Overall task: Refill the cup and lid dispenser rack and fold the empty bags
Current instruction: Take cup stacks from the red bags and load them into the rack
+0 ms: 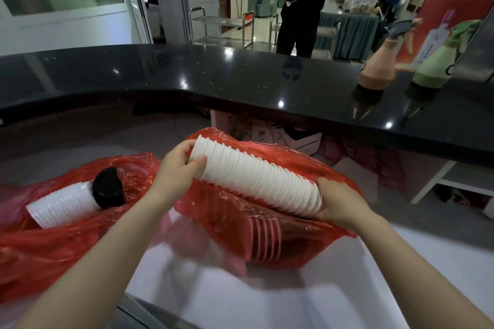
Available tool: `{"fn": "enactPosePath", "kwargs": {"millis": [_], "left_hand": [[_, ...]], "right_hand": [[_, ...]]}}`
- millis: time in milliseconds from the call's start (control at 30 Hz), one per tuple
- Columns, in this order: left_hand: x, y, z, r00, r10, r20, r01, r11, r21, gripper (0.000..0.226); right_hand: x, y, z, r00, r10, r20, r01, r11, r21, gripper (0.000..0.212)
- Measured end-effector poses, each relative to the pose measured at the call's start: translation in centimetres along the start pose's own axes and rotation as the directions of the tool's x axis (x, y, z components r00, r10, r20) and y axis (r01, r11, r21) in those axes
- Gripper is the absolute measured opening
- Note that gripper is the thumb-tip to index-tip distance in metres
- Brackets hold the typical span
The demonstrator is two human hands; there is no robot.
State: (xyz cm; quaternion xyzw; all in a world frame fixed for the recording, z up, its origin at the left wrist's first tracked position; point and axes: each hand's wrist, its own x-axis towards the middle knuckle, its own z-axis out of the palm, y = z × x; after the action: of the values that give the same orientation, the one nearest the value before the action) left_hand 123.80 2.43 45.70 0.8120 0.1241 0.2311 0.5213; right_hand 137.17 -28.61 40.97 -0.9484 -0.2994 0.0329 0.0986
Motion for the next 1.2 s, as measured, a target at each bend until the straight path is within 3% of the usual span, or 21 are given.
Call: {"fn": "enactPosePath", "kwargs": {"millis": [267, 400, 467, 633, 933, 1067, 1200], "left_hand": [[0.6, 2.4, -6.4, 0.978, 0.038, -0.206, -0.057, 0.995, -0.084, 0.028], [0.4, 3.1, -10.1, 0.946, 0.017, -0.324, -0.044, 0.996, -0.075, 0.023], [-0.1, 3.6, -11.8, 0.919, 0.009, -0.394, -0.043, 0.996, -0.077, 0.023], [-2.6, 4.2, -16.9, 0.839, -0.004, -0.544, -0.074, 0.990, -0.121, 0.021], [-10.6, 5.6, -24.8, 0.633, 0.029, -0.773, -0.118, 0.991, -0.060, 0.027], [-14.7, 6.6, -27.7, 0.551, 0.046, -0.833, -0.137, 0.990, -0.036, 0.026], [-18.8, 7.3, -30.2, 0.454, 0.052, -0.890, -0.129, 0.992, -0.008, 0.025]], "right_hand": [[1.1, -3.8, -3.3, 0.968, -0.183, -0.170, 0.215, 0.957, 0.196, 0.067], [3.3, -7.4, -5.1, 0.926, -0.322, -0.196, 0.354, 0.923, 0.152, 0.058], [4.3, -9.0, -5.4, 0.914, -0.358, -0.189, 0.388, 0.907, 0.160, 0.064], [6.0, -13.0, -5.8, 0.838, -0.445, -0.316, 0.512, 0.842, 0.172, 0.084], [8.3, -23.0, -5.6, 0.682, -0.539, -0.494, 0.669, 0.732, 0.127, 0.088], [8.3, -27.6, -5.7, 0.705, -0.462, -0.538, 0.675, 0.669, 0.309, 0.094], [8.2, -32.2, -5.3, 0.687, -0.506, -0.521, 0.723, 0.547, 0.423, 0.090]]}}
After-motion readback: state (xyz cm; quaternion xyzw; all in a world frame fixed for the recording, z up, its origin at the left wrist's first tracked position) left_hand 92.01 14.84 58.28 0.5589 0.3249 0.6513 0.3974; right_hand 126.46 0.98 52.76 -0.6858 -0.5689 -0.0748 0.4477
